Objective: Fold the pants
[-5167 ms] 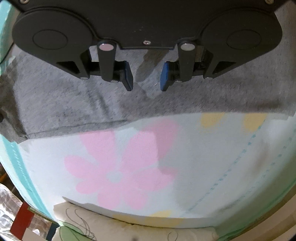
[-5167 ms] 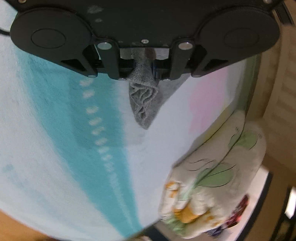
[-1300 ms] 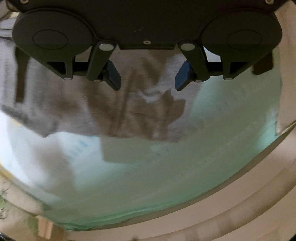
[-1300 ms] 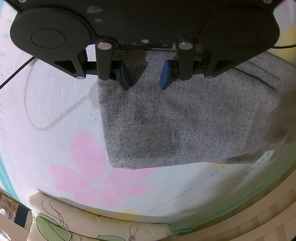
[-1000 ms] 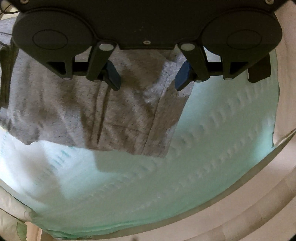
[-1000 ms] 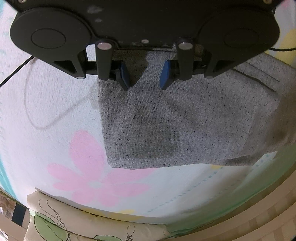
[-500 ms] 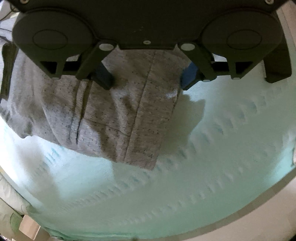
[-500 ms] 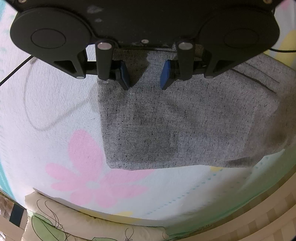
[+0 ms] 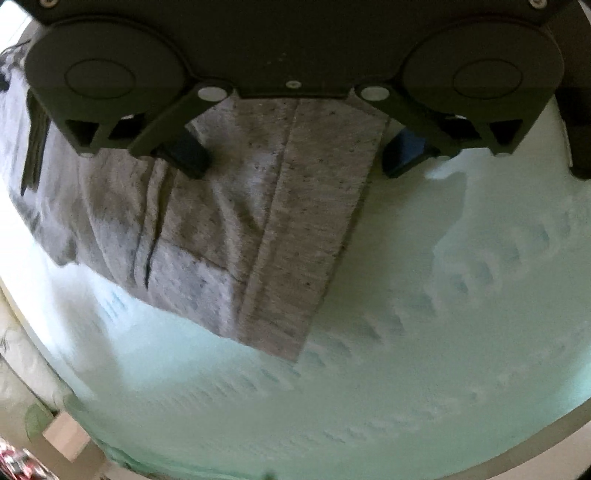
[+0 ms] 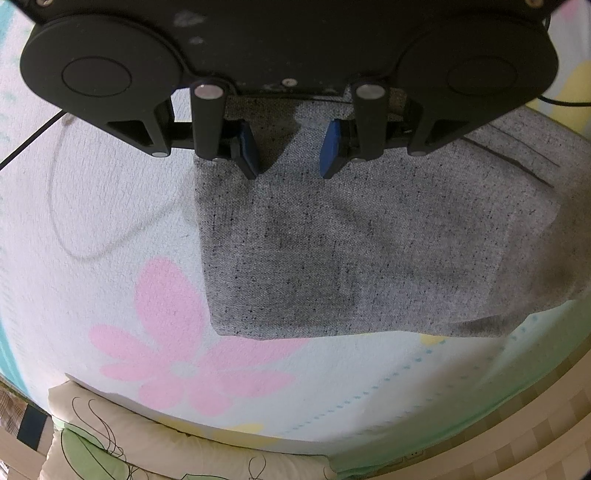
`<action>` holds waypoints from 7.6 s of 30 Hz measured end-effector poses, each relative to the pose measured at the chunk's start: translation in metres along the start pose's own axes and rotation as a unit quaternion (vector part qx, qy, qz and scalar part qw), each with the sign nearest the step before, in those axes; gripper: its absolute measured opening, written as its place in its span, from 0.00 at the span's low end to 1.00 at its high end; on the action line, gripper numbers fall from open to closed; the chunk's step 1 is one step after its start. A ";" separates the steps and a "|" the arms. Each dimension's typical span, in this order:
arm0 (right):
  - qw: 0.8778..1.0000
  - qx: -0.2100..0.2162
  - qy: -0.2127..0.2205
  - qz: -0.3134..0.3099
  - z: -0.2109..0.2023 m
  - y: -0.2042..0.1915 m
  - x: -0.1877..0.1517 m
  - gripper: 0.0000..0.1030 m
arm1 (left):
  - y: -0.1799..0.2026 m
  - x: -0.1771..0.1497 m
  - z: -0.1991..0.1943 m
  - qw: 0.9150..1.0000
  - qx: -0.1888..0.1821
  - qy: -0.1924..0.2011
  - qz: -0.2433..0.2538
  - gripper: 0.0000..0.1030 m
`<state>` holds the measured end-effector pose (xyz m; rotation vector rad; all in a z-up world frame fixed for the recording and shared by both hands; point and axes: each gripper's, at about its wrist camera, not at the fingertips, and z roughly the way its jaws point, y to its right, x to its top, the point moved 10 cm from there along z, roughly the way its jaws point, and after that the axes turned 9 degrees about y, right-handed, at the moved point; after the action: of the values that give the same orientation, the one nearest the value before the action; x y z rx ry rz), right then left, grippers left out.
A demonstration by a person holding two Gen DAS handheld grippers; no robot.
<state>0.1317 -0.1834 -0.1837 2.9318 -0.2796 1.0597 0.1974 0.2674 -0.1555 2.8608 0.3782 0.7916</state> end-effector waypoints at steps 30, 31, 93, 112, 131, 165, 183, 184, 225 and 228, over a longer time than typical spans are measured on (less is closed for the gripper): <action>1.000 0.021 -0.002 0.012 -0.002 0.008 0.003 0.38 | 0.270 -0.027 -0.118 0.964 -0.180 0.112 0.163 0.24; 1.000 0.021 -0.002 0.012 -0.002 0.008 0.003 0.38 | 0.285 -0.038 -0.109 0.963 -0.188 0.099 0.167 0.25; 0.940 0.291 0.039 0.174 -0.066 -0.093 0.113 0.13 | 0.211 -0.130 -0.111 0.967 -0.046 0.101 0.228 0.64; 0.933 0.297 0.109 0.171 -0.132 -0.058 0.140 0.13 | 0.207 -0.134 -0.043 0.977 0.059 0.087 0.186 0.73; 0.974 0.124 -0.004 0.191 -0.040 0.057 0.012 0.13 | 0.200 -0.139 -0.044 0.984 -0.011 0.030 0.178 0.66; 0.994 0.030 0.054 0.089 -0.026 0.046 -0.008 0.23 | 0.267 -0.117 0.005 0.982 -0.062 -0.013 0.176 1.00; 0.986 0.028 0.097 0.135 -0.031 0.064 -0.025 0.73 | 0.269 -0.125 -0.001 0.975 -0.059 0.019 0.215 1.00; 0.986 0.041 0.091 0.133 -0.029 0.065 -0.023 0.74 | 0.269 -0.123 -0.002 0.975 -0.058 0.021 0.214 1.00; 0.992 0.097 0.077 0.036 -0.032 0.034 0.008 0.32 | 0.264 -0.078 0.007 0.979 -0.101 0.036 0.172 0.98; 0.992 0.091 0.078 0.034 -0.031 0.029 0.009 0.30 | 0.281 -0.083 0.004 0.973 -0.121 0.028 0.192 0.74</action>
<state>0.1142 -0.2113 -0.1557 2.9903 -0.2950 1.3872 0.1867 -0.0250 -0.1402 2.7127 -0.2622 0.9083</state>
